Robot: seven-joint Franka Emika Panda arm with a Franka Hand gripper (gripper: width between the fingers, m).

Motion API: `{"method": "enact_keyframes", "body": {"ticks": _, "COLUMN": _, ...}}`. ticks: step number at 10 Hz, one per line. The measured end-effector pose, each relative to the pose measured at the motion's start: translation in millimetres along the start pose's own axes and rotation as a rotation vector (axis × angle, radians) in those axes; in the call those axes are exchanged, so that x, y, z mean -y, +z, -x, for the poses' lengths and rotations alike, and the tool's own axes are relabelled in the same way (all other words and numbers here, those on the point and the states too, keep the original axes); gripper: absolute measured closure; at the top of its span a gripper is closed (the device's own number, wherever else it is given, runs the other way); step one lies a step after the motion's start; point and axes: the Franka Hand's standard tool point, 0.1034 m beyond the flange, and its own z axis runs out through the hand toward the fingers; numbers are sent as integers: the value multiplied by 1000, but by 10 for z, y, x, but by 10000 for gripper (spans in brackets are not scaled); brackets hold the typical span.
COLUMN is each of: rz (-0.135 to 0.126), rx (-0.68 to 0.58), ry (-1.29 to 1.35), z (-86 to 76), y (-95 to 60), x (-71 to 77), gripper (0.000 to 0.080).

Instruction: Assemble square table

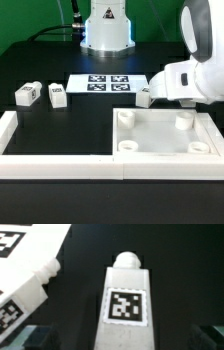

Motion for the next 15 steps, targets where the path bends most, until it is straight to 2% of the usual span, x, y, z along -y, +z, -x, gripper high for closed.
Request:
{"method": "enact_keyframes", "body": {"ticks": 6, "rz": 5, "rx": -11, "ry": -4, "z": -51, "y": 92, "x": 43, "gripper": 151}}
{"method": "enact_keyframes", "body": {"ticks": 7, "rz": 5, "rx": -11, "ry": -3, "z": -52, "y": 92, "x": 39, "gripper": 284}}
{"method": "enact_keyframes", "body": {"ticks": 8, "rz": 5, "rx": -11, "ry": -2, "z": -53, "y": 91, "x": 33, "gripper": 284}}
{"method": "enact_keyframes", "body": {"ticks": 9, "rz": 5, "rx": -11, "ry": -2, "z": -54, "y": 91, "x": 31, "gripper": 423}}
{"method": "enact_keyframes", "body": {"ticks": 10, "rz": 5, "rx": -12, "ry": -2, "z": -54, "y": 89, "x": 31, "gripper": 511}}
{"method": "enact_keyframes", "body": {"ticks": 13, "rz": 4, "rx": -14, "ry": -1, "z": -50, "y": 74, "x": 26, "gripper": 511}}
{"method": "enact_keyframes", "body": {"ticks": 15, "rz": 1, "rx": -20, "ry": 2, "z": -21, "y": 7, "x": -2, "gripper": 511}}
